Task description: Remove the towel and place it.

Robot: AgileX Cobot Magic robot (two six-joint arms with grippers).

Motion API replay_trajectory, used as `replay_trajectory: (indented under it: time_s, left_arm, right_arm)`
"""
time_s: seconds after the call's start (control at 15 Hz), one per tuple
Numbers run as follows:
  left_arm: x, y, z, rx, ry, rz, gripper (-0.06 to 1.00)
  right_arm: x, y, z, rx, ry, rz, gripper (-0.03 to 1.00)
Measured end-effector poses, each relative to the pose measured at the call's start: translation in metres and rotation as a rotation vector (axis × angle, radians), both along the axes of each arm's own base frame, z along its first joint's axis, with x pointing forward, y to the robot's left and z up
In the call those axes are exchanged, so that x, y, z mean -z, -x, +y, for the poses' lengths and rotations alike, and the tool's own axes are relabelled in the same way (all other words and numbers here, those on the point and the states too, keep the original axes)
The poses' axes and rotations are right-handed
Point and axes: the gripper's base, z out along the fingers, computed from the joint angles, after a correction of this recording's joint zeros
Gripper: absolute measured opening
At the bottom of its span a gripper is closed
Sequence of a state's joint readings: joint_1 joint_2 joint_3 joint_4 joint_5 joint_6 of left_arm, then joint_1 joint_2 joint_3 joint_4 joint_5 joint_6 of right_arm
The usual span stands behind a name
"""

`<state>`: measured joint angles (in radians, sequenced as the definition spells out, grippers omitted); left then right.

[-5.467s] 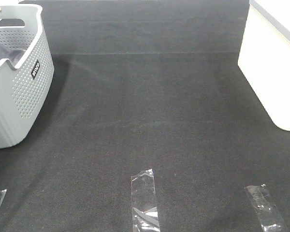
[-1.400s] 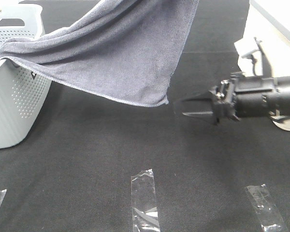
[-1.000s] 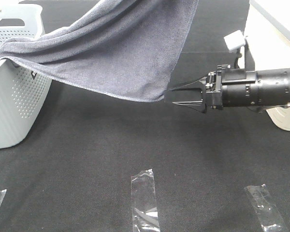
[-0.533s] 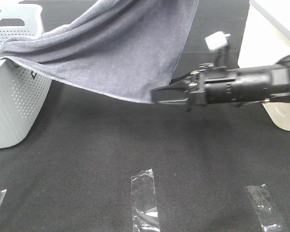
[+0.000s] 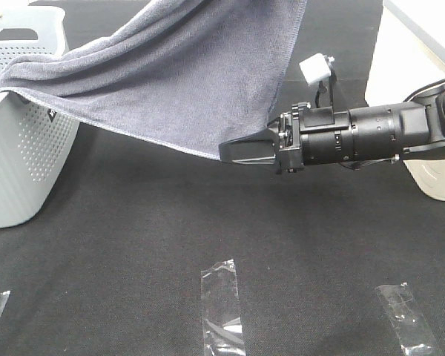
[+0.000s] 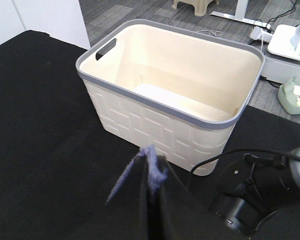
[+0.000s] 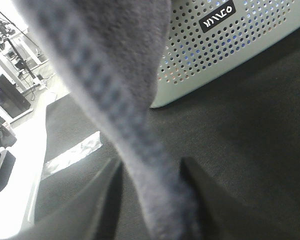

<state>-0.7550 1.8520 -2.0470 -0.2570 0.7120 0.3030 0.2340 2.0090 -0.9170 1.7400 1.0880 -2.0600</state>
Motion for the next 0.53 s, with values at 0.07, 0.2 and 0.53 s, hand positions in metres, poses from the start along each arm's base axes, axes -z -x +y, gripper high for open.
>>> replay_trajectory:
  time_s: [0.07,0.2,0.53]
  left_arm:
    - [0.0,-0.001,0.001,-0.004,-0.01,-0.01,0.0]
    - [0.001,-0.003,0.003,-0.021,-0.04,-0.036,0.0]
    - [0.005,-0.01,0.012,-0.124,-0.137,-0.07,0.0]
  right_arm:
    - [0.0,0.0,0.0,0.003,-0.001,0.011,0.25]
    - [0.0,0.0,0.0,0.011,-0.007,0.049,0.09]
    - [0.0,0.0,0.0,0.031,-0.019,0.139,0.0]
